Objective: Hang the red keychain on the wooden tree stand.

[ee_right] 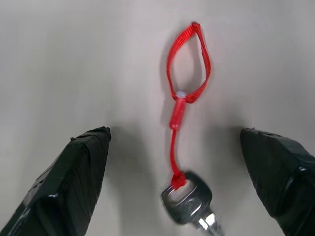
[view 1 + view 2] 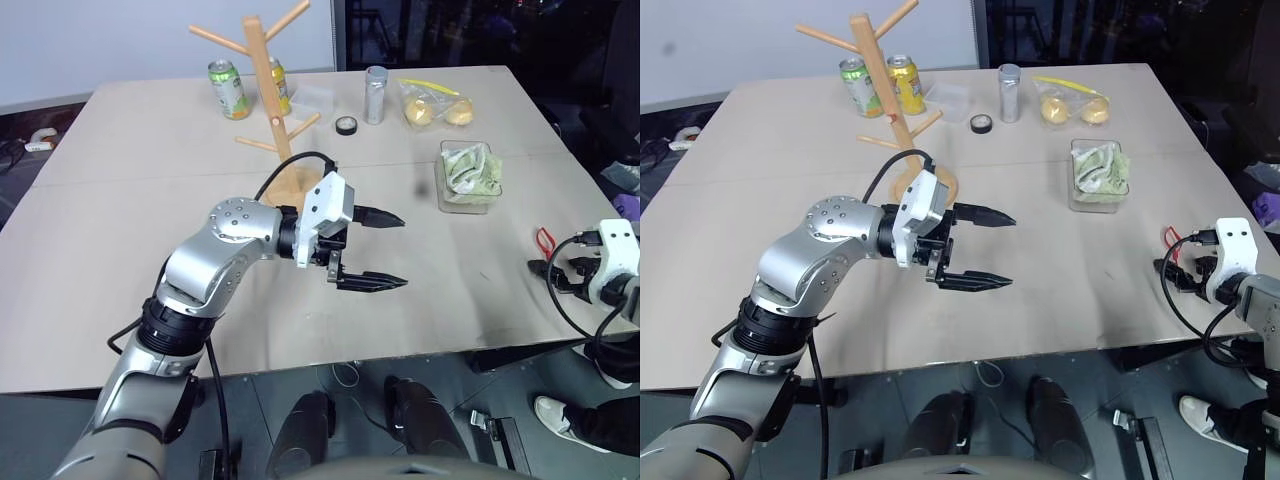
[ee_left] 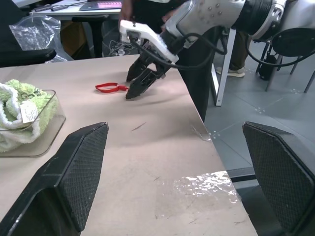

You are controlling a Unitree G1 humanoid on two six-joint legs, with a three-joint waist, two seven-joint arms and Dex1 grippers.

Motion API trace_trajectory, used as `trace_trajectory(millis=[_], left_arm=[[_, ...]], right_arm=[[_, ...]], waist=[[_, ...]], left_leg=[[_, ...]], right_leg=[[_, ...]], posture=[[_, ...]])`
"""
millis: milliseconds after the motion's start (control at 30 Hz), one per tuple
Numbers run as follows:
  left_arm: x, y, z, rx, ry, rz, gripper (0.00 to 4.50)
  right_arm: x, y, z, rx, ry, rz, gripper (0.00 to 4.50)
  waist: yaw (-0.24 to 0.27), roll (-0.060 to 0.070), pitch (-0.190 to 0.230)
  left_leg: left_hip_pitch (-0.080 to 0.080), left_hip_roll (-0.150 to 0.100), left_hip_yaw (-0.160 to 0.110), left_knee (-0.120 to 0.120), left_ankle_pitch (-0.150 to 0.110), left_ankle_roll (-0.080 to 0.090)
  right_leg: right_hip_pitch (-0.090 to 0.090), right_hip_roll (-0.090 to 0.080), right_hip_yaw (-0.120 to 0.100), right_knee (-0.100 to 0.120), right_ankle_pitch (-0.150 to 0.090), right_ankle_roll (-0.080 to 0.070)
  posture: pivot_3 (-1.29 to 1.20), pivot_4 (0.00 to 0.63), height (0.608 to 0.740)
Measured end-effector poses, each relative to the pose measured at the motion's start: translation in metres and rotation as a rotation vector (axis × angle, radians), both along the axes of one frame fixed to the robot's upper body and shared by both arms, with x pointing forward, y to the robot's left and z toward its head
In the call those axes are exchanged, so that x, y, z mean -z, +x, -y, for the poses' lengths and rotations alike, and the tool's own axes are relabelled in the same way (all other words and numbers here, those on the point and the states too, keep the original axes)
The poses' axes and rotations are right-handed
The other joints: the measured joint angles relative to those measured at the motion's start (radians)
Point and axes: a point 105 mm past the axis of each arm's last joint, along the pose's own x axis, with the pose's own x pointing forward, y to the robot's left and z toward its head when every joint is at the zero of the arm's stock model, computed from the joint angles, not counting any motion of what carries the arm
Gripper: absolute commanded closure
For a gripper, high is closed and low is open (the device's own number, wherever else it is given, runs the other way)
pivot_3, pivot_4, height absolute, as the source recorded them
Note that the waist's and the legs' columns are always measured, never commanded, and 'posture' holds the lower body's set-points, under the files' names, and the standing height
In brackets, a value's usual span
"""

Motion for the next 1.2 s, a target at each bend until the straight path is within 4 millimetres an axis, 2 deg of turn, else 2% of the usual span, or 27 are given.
trace_trajectory(millis=[433,567,767,800,1133,1200], left_arm=[[-0.007,0.002,-0.002,-0.007,-0.009,-0.002,0.0],[-0.008,0.002,-0.002,-0.009,-0.012,-0.005,0.0],[-0.008,0.002,-0.001,-0.012,-0.011,-0.013,0.0],[-0.009,0.002,-0.001,-0.011,-0.012,-0.013,0.0],[-0.011,0.003,0.0,-0.01,-0.01,-0.01,0.0],[-0.013,0.003,-0.002,-0.024,-0.018,-0.015,0.0]], right_arm=[[0.005,0.006,0.005,-0.066,0.032,0.054,0.03],[0.007,0.006,0.008,-0.059,0.033,0.055,1.23],[0.009,0.01,0.009,-0.071,0.044,0.069,4.08],[0.008,0.011,0.008,-0.083,0.048,0.074,4.37],[0.009,0.017,0.001,-0.125,0.039,0.098,4.37],[0.009,0.01,-0.014,-0.215,-0.024,0.119,4.37]], waist=[[-0.002,-0.003,-0.002],[-0.003,-0.003,-0.002],[-0.004,-0.003,-0.002],[-0.005,-0.003,-0.002],[-0.022,-0.004,-0.002],[-0.023,-0.004,-0.002]], left_leg=[[0.003,0.0,0.003,0.002,0.0,0.0],[0.003,0.001,0.003,0.002,0.0,0.0],[0.003,0.003,0.003,0.001,0.0,0.001],[0.003,0.003,0.003,0.001,0.0,0.001],[0.004,0.003,0.003,0.001,0.0,0.001],[0.003,0.003,0.002,0.0,-0.001,0.001]], right_leg=[[0.004,0.001,0.003,0.0,-0.001,-0.001],[0.004,0.001,0.004,0.0,-0.001,-0.001],[0.004,0.005,0.005,0.0,0.0,-0.001],[0.004,0.005,0.005,0.0,0.0,-0.001],[0.004,0.006,0.006,0.0,0.0,-0.001],[0.003,0.006,0.006,0.0,0.002,0.002]], posture=[[0.0,0.15,0.74],[0.0,0.15,0.74],[0.0,0.15,0.74],[0.0,0.15,0.74],[0.0,0.15,0.74],[0.0,0.15,0.74]])
